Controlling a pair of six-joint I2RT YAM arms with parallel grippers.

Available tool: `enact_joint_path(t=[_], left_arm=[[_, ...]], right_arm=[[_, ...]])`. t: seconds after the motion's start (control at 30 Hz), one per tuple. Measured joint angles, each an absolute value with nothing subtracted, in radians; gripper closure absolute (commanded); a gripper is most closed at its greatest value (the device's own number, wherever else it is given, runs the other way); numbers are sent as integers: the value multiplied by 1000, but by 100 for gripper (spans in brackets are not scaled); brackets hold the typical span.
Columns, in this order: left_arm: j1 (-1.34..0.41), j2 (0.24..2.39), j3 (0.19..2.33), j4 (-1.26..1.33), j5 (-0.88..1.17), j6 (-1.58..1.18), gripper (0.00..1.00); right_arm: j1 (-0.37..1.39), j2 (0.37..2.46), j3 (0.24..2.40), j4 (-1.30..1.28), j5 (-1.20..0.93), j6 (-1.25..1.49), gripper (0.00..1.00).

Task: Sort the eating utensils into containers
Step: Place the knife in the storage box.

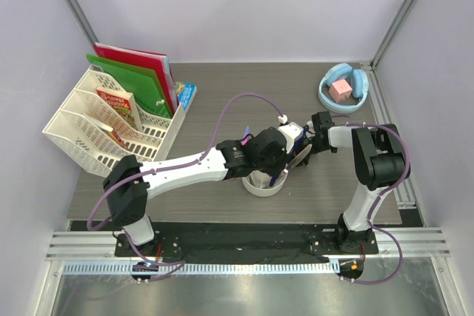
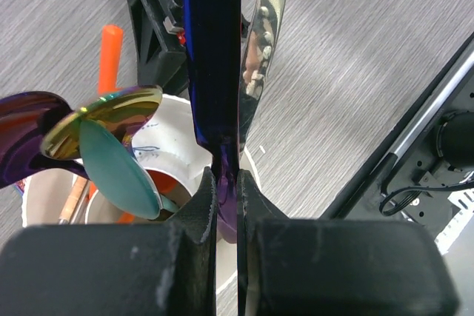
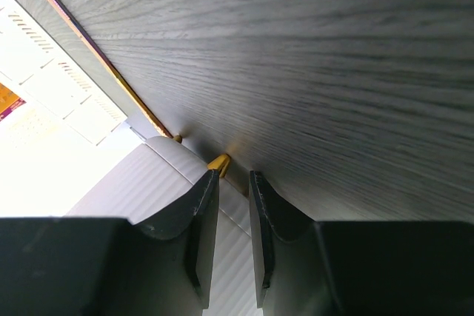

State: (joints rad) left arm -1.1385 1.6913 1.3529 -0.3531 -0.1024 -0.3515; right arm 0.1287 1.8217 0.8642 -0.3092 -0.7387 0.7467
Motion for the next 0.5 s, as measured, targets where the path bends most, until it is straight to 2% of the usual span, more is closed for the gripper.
enact_joint_path(t=[0.23, 0.27, 0.3, 0.4, 0.5], left_arm=[[-1139, 1689, 1253, -327, -73, -328, 99], [-1139, 1687, 1233, -326, -70, -323, 97], [-1139, 1681, 1215, -322, -69, -319, 88], [-1140, 1646, 1172, -319, -67, -305, 75], [-1140, 1604, 1145, -329, -67, -302, 68]], right_arm=[[125, 1821, 865, -317, -739, 738, 70], [125, 1821, 866, -319, -739, 737, 70], [124, 1821, 866, -321, -739, 736, 70], [124, 1821, 871, -330, -738, 736, 70], [124, 1821, 874, -339, -735, 736, 70]])
